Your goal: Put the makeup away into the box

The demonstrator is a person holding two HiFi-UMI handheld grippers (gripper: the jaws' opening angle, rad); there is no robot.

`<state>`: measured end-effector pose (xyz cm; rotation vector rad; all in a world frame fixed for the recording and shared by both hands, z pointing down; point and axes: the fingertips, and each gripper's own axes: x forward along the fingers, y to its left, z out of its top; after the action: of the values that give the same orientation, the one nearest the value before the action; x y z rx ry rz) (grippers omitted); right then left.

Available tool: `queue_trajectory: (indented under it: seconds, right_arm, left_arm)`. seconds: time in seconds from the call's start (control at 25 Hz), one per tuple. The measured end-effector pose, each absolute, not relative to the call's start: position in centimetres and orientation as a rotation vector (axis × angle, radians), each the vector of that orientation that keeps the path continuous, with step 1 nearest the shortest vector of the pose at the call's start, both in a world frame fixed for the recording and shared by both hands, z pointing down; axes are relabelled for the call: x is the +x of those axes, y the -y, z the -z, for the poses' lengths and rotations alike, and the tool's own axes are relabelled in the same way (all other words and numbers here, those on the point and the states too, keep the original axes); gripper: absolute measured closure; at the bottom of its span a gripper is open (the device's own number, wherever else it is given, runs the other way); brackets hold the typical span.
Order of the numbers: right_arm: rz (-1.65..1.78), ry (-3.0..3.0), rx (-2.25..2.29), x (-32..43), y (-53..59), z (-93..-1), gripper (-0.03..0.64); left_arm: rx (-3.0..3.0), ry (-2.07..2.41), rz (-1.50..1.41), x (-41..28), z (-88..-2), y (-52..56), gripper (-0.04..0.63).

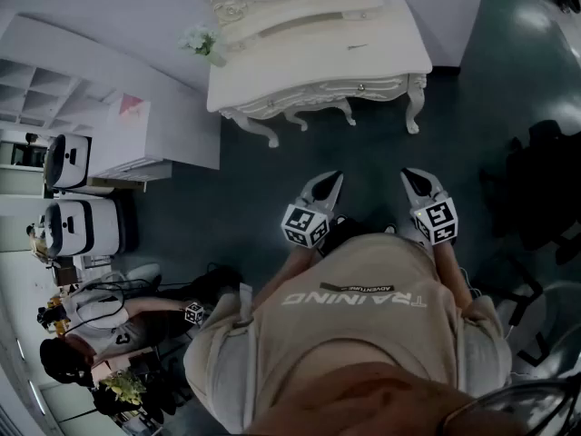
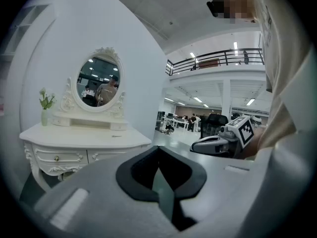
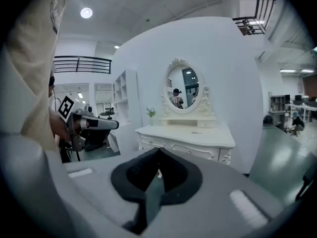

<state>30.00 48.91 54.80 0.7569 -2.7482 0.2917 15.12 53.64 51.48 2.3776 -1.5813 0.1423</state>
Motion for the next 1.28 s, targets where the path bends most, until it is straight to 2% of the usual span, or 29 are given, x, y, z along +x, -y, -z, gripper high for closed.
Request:
queue_trajectory:
  seconds: [0.56, 0.96, 1.16, 1.28]
  right_arm:
    - [-0.34, 2.698, 0.896, 20.2, -43.8, -51.2, 0.62]
    - [-0.445, 2.638, 0.928, 9.6, -44.7, -53.3, 0.62]
    - [-0.307, 2.592, 0.809, 6.8, -45.0, -54.5, 0.62]
    - [-0.369, 2.585, 0.815, 5.8, -43.2, -55.7, 0.62]
  left_arm:
    - [2.414, 1.541, -0.104, 4.2, -48.6, -49.8, 0.588]
    - [2.354, 1.469, -0.152, -6.8, -54.5, -51.5, 0.588]
    - [2.416, 1.425, -0.105, -7.6, -54.6, -49.1, 0.588]
    - [2.448, 1.391, -0.117, -7.2, -55.3, -46.1, 0.588]
